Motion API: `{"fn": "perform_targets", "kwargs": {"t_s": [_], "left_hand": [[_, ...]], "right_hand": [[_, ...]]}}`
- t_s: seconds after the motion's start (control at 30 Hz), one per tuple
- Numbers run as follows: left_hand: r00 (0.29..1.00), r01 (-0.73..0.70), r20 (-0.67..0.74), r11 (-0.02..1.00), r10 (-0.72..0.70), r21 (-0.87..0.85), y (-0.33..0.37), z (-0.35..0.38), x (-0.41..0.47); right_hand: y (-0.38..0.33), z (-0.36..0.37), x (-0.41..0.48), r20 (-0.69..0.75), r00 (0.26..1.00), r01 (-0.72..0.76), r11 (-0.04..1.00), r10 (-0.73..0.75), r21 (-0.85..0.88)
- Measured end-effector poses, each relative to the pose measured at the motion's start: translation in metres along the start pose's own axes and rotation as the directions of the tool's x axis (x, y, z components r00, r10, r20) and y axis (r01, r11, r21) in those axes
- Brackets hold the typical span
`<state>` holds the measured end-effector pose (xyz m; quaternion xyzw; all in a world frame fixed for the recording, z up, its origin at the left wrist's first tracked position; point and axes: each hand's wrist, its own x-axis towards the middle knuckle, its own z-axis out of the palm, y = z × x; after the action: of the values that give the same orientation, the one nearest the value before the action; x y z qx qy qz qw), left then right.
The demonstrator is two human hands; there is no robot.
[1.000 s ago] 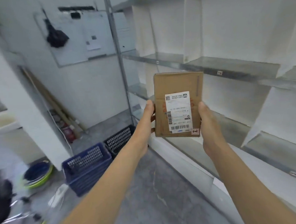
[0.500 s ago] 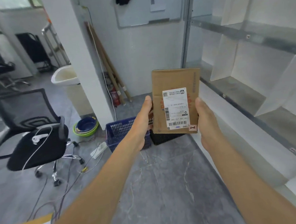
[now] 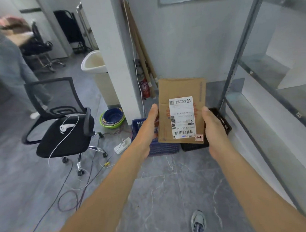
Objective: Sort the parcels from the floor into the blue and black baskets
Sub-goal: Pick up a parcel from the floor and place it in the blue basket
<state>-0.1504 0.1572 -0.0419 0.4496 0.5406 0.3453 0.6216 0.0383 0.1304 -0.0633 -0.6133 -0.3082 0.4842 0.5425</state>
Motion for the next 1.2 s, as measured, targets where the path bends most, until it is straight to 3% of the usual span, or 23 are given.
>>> {"fn": "perform_targets", "kwargs": {"t_s": [0.23,0.63,0.97,1.2], "left_hand": [[0.984,0.059,-0.163,0.997,-0.065,-0.043,-0.002,0.001,0.093],[0.933,0.193,-0.293,0.977,-0.211,-0.087,-0.033,-0.048,0.225],[0.9,0.369,-0.216,0.925,-0.379,-0.087,-0.069,-0.156,0.408],[0.822,0.556,-0.125,0.831,-0.555,-0.033,-0.101,-0.223,0.535]], "right_hand": [[0.006,0.02,0.11,0.155,0.984,-0.072,0.995,0.083,-0.074],[0.053,0.088,0.243,0.217,0.926,-0.263,0.941,0.309,-0.215],[0.122,0.217,0.387,0.118,0.88,-0.415,0.866,0.46,-0.278],[0.204,0.288,0.484,0.04,0.832,-0.51,0.791,0.553,-0.337]]}}
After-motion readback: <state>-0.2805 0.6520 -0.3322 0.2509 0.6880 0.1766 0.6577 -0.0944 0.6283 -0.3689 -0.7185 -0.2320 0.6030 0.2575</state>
